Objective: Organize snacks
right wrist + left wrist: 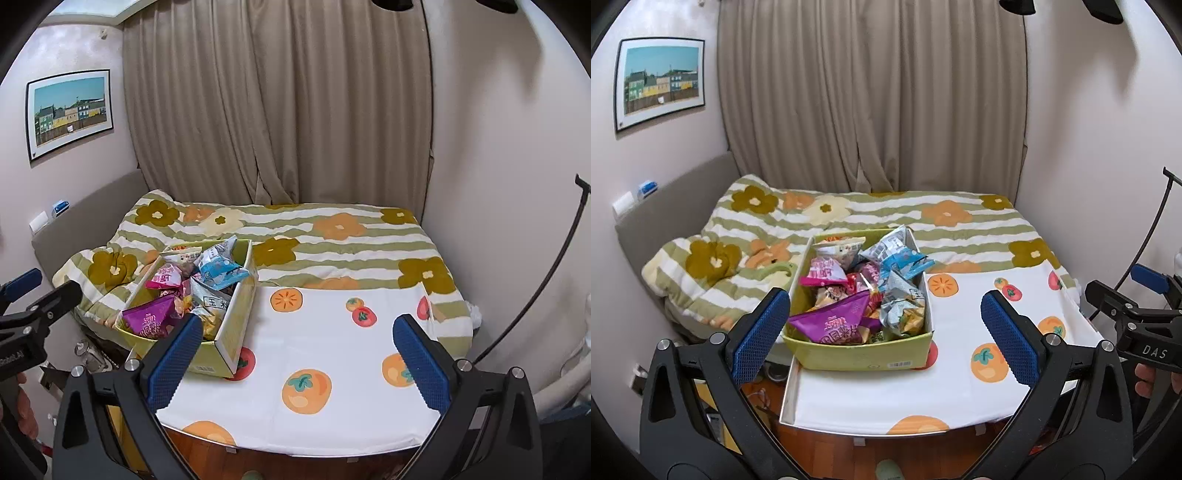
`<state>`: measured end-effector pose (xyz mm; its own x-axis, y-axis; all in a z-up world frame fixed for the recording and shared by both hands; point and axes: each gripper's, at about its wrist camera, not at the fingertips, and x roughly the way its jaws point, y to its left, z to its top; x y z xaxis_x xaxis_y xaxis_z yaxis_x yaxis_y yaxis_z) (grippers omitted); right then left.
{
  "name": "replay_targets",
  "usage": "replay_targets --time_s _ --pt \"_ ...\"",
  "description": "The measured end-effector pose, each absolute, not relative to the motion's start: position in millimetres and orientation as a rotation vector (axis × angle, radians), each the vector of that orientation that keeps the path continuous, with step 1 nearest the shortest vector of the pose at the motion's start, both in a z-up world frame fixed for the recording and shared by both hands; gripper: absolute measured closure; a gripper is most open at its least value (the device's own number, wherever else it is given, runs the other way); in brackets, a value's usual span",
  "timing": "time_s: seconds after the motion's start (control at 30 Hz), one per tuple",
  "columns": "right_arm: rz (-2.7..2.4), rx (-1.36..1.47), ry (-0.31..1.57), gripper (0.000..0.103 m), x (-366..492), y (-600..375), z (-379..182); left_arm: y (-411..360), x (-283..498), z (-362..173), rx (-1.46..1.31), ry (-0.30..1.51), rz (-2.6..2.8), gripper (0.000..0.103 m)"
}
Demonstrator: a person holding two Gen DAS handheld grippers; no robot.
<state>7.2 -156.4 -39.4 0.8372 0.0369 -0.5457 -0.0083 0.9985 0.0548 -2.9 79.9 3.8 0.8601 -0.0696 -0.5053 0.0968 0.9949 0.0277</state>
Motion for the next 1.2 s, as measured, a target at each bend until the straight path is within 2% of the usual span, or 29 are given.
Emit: replay_targets --time_s 1.2 --pt "0.003 0.066 0.573 0.001 -0.4 -163.7 -39.4 71.5 -4.8 3.1 0.072 0.529 -0.090 0.000"
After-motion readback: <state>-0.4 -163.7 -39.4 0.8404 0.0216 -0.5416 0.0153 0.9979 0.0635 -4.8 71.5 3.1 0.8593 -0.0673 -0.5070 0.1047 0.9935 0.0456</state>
